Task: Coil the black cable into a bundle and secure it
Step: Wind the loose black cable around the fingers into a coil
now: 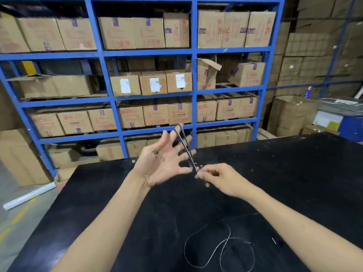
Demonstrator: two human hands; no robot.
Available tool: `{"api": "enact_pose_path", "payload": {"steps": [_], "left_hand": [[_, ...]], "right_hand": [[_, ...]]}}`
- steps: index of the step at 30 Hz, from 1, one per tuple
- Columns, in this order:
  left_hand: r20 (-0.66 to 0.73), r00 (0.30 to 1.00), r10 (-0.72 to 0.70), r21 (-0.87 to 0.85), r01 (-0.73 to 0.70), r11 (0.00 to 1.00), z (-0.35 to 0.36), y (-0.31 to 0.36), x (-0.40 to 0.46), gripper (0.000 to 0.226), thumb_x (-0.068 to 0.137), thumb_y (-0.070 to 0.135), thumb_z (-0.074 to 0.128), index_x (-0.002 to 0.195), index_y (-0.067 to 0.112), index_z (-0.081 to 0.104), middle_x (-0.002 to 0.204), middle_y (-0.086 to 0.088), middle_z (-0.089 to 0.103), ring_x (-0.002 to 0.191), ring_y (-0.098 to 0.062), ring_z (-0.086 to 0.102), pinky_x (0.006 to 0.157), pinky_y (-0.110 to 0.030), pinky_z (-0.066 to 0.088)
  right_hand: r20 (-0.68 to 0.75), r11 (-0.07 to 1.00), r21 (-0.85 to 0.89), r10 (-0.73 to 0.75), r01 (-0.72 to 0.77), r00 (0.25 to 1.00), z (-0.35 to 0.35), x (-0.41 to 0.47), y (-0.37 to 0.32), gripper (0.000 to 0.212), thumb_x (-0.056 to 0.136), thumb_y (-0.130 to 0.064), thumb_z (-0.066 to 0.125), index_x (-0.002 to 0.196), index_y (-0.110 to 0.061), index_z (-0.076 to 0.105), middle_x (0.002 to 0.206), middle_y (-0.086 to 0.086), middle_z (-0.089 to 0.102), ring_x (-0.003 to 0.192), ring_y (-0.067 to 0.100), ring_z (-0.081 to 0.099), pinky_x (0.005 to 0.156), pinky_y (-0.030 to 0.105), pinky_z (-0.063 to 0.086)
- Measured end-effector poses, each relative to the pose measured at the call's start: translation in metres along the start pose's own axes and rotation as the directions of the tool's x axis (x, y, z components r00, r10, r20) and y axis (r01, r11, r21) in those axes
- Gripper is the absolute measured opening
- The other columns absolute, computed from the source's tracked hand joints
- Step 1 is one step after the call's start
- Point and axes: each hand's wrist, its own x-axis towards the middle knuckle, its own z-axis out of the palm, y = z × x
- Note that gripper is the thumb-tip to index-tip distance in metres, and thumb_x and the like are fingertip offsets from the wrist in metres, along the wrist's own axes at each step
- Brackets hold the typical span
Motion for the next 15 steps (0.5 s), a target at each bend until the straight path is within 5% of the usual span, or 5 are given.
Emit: {"api": "enact_pose_path", "payload": {"steps": [4,7,11,15], "left_hand": [[-0.16,0.98,0.117,0.032,-0.113,0.993,-0.032,0.018,0.008,0.043,0.099,0.049,0.043,0.139,0.032,0.047,0.134,-0.006,0.043,0.137,-0.033,0.032,0.109,-0.077,0.02],[-0.287,0.957,0.054,0.072,-0.035,0.997,-0.059,0.022,0.004,0.049,0.102,0.049,0.037,0.149,0.034,0.041,0.162,-0.008,0.024,0.151,-0.039,0.015,0.111,-0.078,0.006],[-0.344,0.929,-0.138,0.191,0.213,0.958,-0.071,0.003,0.002,0.049,0.102,0.051,0.031,0.151,0.042,0.032,0.169,0.006,-0.002,0.154,-0.028,-0.012,0.114,-0.071,-0.003],[-0.221,0.887,-0.406,0.347,0.46,0.817,-0.051,-0.032,0.008,0.043,0.1,0.052,0.041,0.143,0.051,0.046,0.143,0.03,0.043,0.136,-0.001,0.031,0.117,-0.049,0.02]], "right_hand": [[0.031,0.999,0.034,0.024,-0.025,0.999,0.019,-0.027,0.0,0.023,0.099,-0.045,0.059,0.096,-0.035,0.079,0.064,-0.001,0.067,0.056,0.002,0.05,0.061,0.018,0.043],[0.013,0.998,-0.034,0.044,-0.044,0.999,0.0,-0.035,-0.01,0.023,0.096,-0.04,0.064,0.082,-0.029,0.078,0.061,-0.002,0.067,0.053,0.002,0.053,0.061,0.024,0.046],[-0.07,0.995,-0.093,0.025,-0.031,0.997,-0.045,-0.029,-0.031,0.011,0.087,-0.035,0.075,0.08,-0.029,0.08,0.072,-0.01,0.075,0.066,0.0,0.066,0.067,0.021,0.054],[-0.069,0.972,-0.232,-0.063,0.045,0.996,-0.082,-0.003,-0.054,0.008,0.087,-0.036,0.077,0.089,-0.03,0.082,0.082,-0.011,0.077,0.08,0.006,0.07,0.073,0.026,0.058]]}}
